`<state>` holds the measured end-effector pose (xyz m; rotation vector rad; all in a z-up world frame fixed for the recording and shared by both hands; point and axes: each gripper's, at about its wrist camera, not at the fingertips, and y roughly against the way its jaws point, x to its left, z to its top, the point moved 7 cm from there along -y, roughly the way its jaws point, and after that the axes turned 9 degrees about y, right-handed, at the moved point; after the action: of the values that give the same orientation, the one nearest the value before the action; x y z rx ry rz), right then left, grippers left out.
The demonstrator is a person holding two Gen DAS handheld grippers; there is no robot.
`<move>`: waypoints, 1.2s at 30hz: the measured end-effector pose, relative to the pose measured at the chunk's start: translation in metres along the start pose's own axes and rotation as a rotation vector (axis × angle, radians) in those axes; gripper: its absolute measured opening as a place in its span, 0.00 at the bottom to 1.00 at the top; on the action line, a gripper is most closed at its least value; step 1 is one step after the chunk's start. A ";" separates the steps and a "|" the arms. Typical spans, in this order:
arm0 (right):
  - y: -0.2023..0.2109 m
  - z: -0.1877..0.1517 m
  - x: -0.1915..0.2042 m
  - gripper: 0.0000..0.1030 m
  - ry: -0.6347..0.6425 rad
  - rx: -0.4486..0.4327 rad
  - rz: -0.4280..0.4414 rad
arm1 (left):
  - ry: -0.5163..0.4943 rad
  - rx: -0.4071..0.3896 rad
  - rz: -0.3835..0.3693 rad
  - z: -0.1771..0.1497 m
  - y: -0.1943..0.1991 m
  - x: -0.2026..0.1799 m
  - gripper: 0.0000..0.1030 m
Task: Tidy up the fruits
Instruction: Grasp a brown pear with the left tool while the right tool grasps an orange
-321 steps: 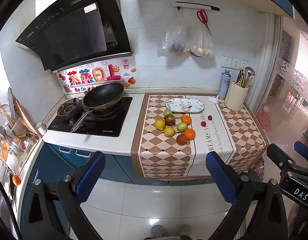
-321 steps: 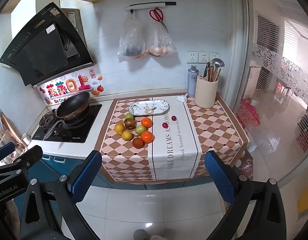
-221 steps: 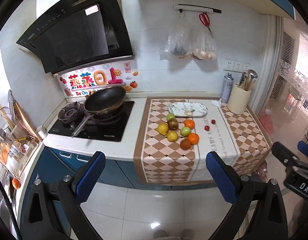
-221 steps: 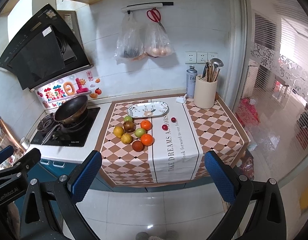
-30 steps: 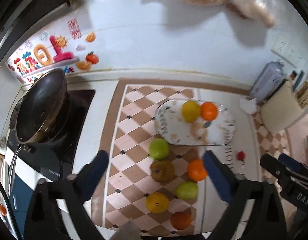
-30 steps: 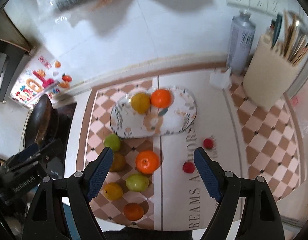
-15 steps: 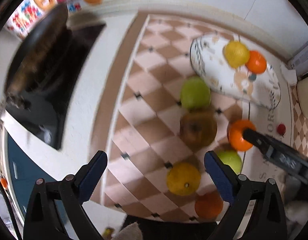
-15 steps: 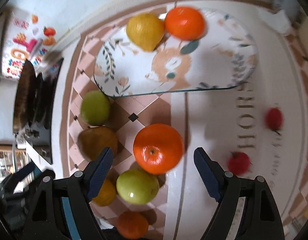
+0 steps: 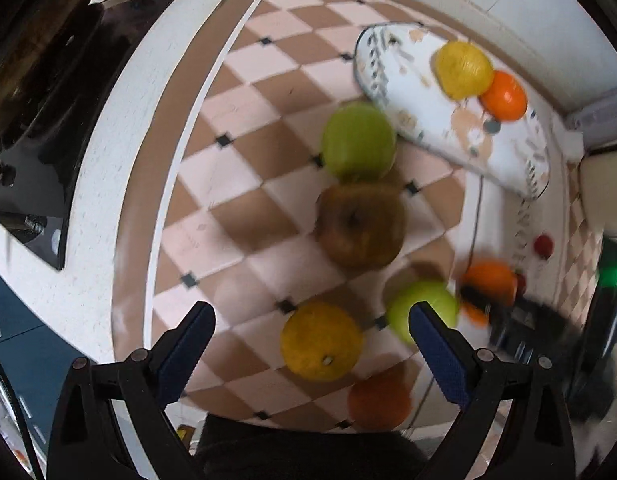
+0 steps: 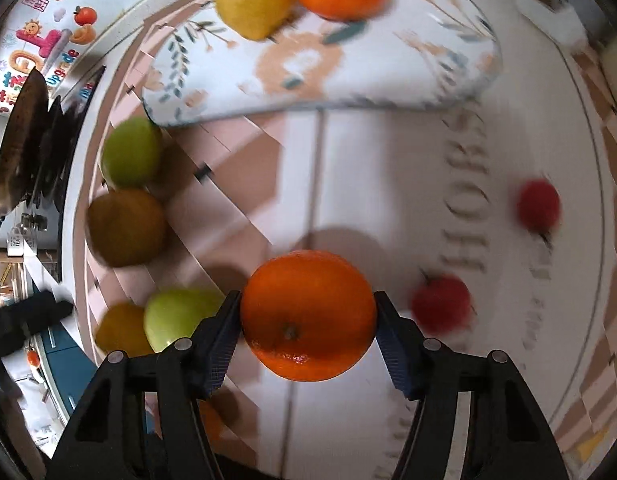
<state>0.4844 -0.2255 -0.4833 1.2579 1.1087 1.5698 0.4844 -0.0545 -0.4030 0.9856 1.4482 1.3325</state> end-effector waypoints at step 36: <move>0.005 -0.025 -0.010 0.64 -0.100 -0.043 -0.014 | -0.133 0.064 0.063 0.006 -0.073 -0.041 0.59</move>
<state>0.4609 -0.2399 -0.4835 1.2832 1.0141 1.4963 0.5033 -0.0994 -0.4712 1.1482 1.3765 1.2468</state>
